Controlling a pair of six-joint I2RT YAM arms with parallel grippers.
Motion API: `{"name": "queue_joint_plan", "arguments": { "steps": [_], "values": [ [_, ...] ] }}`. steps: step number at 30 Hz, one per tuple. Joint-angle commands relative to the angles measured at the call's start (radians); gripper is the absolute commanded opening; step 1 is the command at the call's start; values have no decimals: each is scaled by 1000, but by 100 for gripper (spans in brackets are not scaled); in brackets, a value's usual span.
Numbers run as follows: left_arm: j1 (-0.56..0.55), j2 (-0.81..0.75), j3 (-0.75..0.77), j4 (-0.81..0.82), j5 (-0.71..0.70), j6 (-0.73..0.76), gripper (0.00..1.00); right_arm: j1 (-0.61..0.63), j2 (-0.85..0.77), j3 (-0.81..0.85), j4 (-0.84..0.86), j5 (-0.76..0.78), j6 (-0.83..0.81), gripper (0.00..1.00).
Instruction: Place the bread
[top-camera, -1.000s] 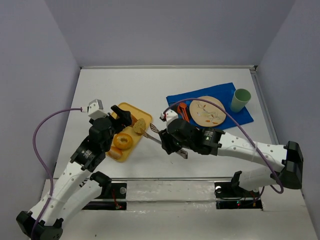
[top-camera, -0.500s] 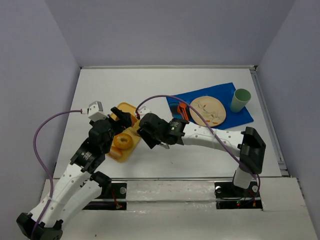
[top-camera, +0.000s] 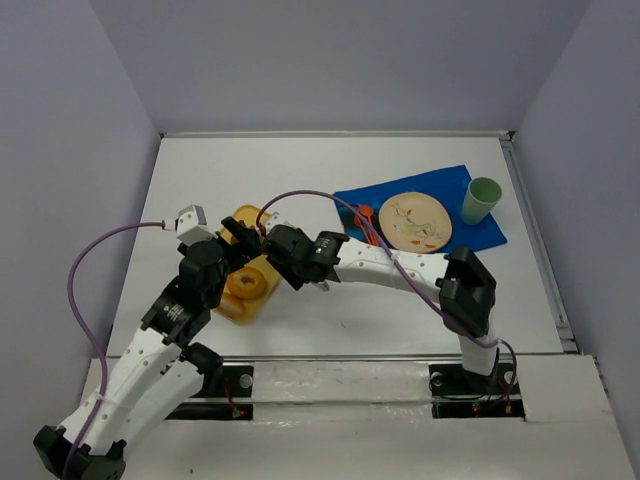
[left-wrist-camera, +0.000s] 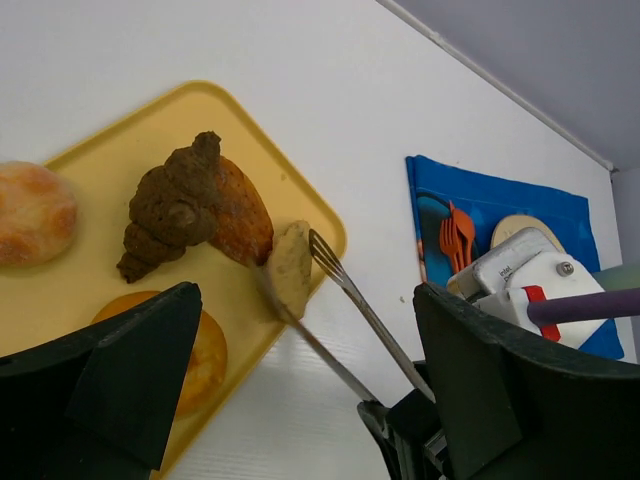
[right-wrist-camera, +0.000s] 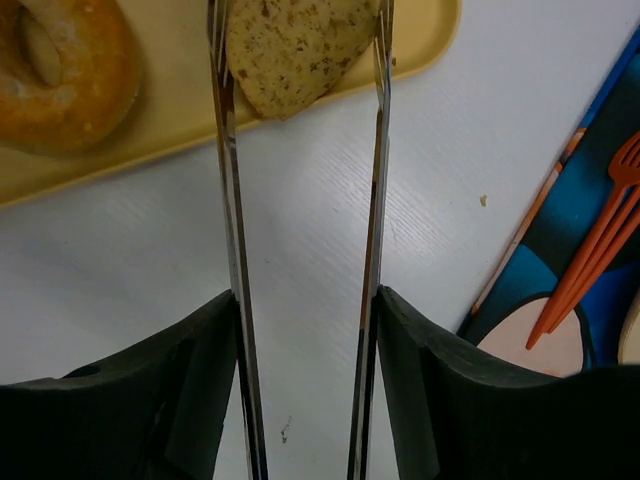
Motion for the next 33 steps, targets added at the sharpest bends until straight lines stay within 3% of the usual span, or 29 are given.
{"name": "queue_joint_plan", "arguments": {
  "steps": [1,4,9,15,23,28,33],
  "values": [
    [-5,-19,-1,62,13,-7,99,3,14,48,-53,24,-8,48],
    [-6,-21,-1,62,13,-8,99,3,-16,48,-53,27,-2,32],
    [-6,-22,-2,62,13,-10,99,3,-94,29,-15,56,13,23],
    [-10,-24,-7,60,16,-13,99,-84,-234,-68,-9,185,131,23],
    [-14,-19,-12,60,-3,-16,99,-362,-545,-415,-24,247,269,24],
    [-16,-21,-11,60,0,-18,99,-505,-585,-501,-58,243,262,30],
    [-16,-19,-12,60,-4,-18,99,-526,-556,-533,-56,240,260,38]
  ]
}}
